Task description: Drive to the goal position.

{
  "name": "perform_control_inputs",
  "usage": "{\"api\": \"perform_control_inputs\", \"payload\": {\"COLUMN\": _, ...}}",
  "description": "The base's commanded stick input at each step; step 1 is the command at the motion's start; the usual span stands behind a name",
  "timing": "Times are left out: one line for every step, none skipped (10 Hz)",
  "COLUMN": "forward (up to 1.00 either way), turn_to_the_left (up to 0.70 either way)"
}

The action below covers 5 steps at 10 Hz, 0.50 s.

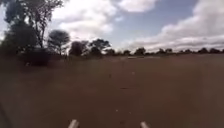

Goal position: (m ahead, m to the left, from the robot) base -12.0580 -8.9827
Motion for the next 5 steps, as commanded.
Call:
{"api": "perform_control_inputs", "payload": {"forward": 0.70, "turn_to_the_left": 0.00}}
{"api": "perform_control_inputs", "payload": {"forward": 0.70, "turn_to_the_left": 0.00}}
{"api": "perform_control_inputs", "payload": {"forward": 0.70, "turn_to_the_left": 0.00}}
{"api": "perform_control_inputs", "payload": {"forward": 0.70, "turn_to_the_left": 0.00}}
{"api": "perform_control_inputs", "payload": {"forward": 0.70, "turn_to_the_left": 0.00}}
